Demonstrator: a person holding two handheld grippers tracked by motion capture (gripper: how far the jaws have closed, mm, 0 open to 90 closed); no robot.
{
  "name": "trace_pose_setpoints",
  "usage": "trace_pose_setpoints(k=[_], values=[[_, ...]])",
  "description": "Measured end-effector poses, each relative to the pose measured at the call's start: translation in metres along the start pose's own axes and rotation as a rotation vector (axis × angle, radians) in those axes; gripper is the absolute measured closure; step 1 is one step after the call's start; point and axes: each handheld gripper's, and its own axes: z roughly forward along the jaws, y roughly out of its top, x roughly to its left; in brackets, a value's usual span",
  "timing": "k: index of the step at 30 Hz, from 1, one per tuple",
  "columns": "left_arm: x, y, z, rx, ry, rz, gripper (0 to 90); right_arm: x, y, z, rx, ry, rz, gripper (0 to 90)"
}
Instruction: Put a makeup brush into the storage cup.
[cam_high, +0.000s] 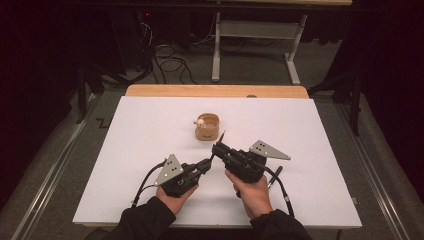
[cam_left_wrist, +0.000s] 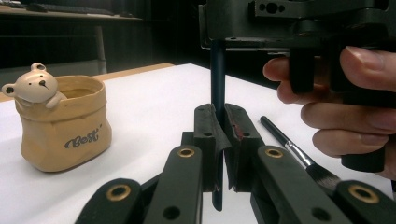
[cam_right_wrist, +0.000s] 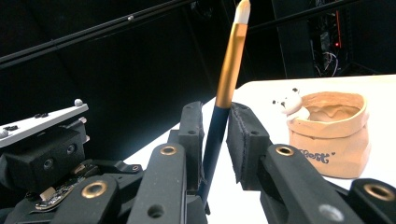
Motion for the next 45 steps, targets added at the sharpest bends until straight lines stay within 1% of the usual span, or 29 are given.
trace_pose_setpoints(k=[10,18,24,27,39,43,45], values=[[-0.0008,-0.0002,0.0002,0.001,-0.002,0.002,84.7,-0.0001,0.0004,-0.0003,-0.003,-0.001,0.005,78.2],[-0.0012,-0.0006,0.0006,0.004,-0.002,0.005,84.7,-0.0005,0.0004,-0.0005,-0.002,-0.007,0.005,81.5],[-0.0014,-0.0009,0.0012,0.009,-0.002,0.006,84.6,-0.0004,0.0004,-0.0004,0.002,0.003,0.011,83.4],[-0.0014,-0.0010,0.0014,0.011,-0.001,0.006,84.6,-0.0006,0.0004,-0.0003,0.006,0.010,0.022,84.3],[-0.0013,-0.0011,0.0019,0.019,-0.006,0.005,84.5,0.0011,0.0000,-0.0003,0.008,0.010,0.009,85.0],[-0.0018,0.0002,0.0025,0.033,-0.006,0.005,83.9,0.0017,-0.0004,-0.0002,0.012,0.008,0.003,85.0],[-0.0018,0.0018,0.0023,0.041,-0.009,0.012,83.7,0.0017,-0.0002,-0.0004,0.011,0.010,0.003,85.0]])
